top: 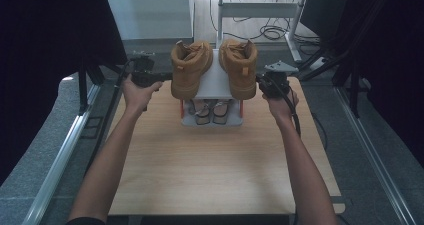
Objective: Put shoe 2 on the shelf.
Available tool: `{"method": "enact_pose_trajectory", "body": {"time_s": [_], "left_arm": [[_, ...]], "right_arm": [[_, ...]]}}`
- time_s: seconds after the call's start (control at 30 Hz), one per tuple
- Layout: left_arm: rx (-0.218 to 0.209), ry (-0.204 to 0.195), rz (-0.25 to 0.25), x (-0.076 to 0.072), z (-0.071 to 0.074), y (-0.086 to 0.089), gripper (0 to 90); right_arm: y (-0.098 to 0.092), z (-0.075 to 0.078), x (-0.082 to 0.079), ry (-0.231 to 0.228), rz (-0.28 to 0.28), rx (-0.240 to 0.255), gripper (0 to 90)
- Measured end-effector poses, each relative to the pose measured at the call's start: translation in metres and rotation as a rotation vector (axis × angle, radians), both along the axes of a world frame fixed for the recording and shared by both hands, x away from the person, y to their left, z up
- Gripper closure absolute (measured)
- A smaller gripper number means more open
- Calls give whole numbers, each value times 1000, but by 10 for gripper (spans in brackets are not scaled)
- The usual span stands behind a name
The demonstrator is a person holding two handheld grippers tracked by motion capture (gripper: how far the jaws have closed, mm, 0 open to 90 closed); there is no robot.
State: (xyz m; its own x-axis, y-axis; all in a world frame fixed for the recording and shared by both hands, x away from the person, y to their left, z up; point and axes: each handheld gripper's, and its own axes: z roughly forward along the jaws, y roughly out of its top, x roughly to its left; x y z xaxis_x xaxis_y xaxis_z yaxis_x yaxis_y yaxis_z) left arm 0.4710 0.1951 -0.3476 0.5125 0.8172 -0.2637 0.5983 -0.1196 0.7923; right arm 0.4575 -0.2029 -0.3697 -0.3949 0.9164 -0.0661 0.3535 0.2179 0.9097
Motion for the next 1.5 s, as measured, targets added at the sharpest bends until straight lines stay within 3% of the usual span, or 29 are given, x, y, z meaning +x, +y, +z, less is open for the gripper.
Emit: {"method": "enact_pose_trajectory", "body": {"time_s": [0.17,0.4,0.73,0.83,1.0,1.5], "left_arm": [[-37,5,-15,2,-2,-6,896],[-42,5,-18,6,-4,-11,896],[-73,20,-39,8,-5,-15,896],[-51,17,-44,9,-4,-20,896],[-60,13,-44,10,-8,-28,897],[-44,-1,-41,9,-8,-28,894]], "right_arm": [[0,0,8,8,-5,20,892],[7,2,18,9,16,32,892],[26,2,21,9,61,25,892],[32,3,23,16,75,21,892],[38,-1,26,21,99,34,892],[39,-1,25,16,86,28,891]]}}
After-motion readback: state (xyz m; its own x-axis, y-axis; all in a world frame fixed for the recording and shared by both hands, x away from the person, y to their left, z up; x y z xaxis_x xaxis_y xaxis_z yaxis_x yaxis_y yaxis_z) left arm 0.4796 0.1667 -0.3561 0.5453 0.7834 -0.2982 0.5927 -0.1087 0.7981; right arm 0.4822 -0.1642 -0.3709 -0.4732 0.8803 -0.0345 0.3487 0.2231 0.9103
